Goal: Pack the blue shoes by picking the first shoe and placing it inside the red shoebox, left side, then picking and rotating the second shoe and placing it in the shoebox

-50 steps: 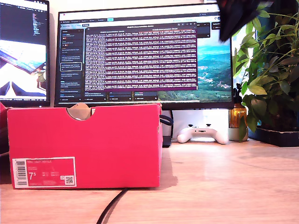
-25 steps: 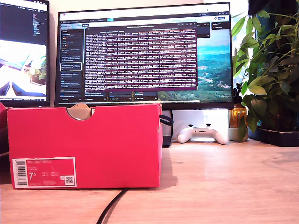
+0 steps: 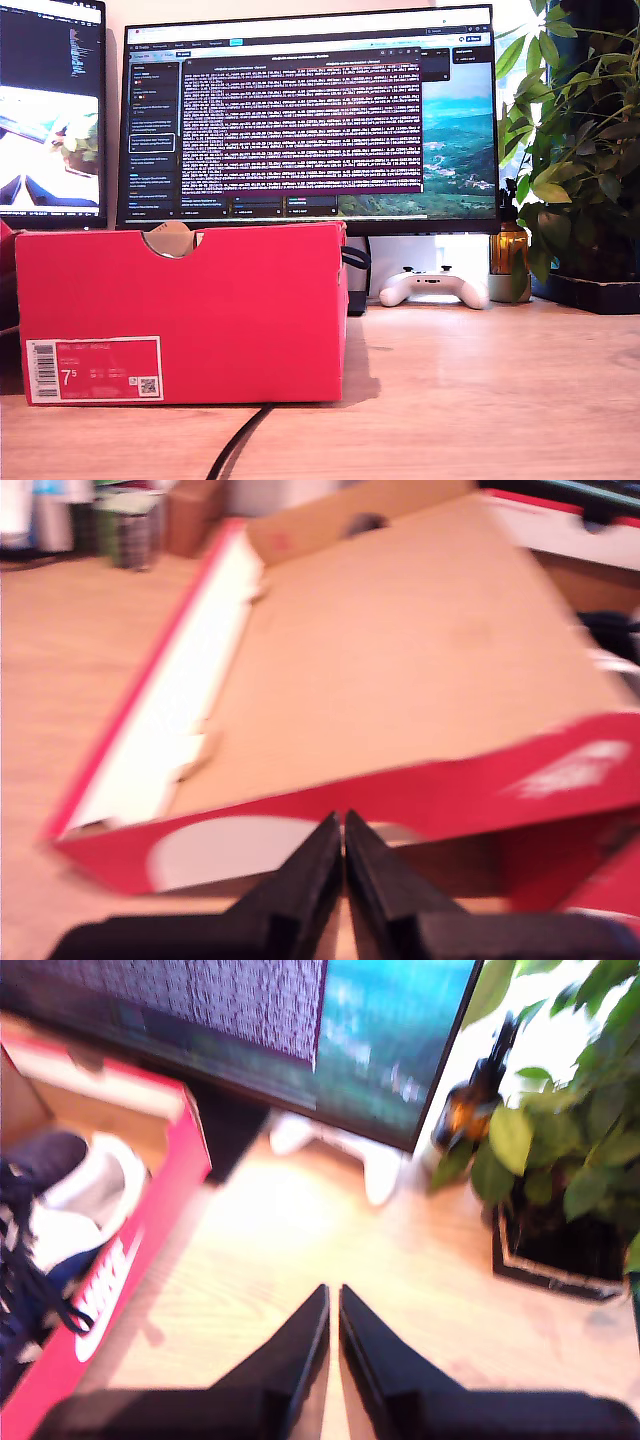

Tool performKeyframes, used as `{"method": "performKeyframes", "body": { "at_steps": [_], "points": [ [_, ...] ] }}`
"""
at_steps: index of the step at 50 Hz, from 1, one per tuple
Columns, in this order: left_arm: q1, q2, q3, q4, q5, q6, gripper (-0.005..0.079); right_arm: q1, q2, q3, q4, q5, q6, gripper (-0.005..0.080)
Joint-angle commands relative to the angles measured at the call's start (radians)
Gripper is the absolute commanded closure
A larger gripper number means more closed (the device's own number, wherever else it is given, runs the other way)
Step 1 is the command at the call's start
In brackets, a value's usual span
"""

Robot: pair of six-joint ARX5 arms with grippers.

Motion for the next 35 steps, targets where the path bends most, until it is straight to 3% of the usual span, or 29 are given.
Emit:
{"method": "performKeyframes", "body": {
  "at_steps": [1,18,27,35],
  "points": [
    [-0.01,-0.017,-0.024,-0.027,0.019,0.016,0.0764,0.002,0.003,-0.016,-0.005,-0.001,0.005,0.0752],
    [-0.034,-0.09,-0.01,-0.068,0.018,0.061,0.0764,0.005,-0.043,-0.016,-0.024,-0.003,0.039,0.0751],
    [-0.034,-0.135,0.013,-0.13,-0.045,0.072,0.0764,0.005,-0.113,-0.016,-0.046,-0.003,0.048,0.0751],
    [-0.035,-0.148,0.016,-0.14,-0.047,0.076,0.0764,0.005,-0.18,-0.016,-0.078,-0.003,0.057,0.0751]
  ]
}}
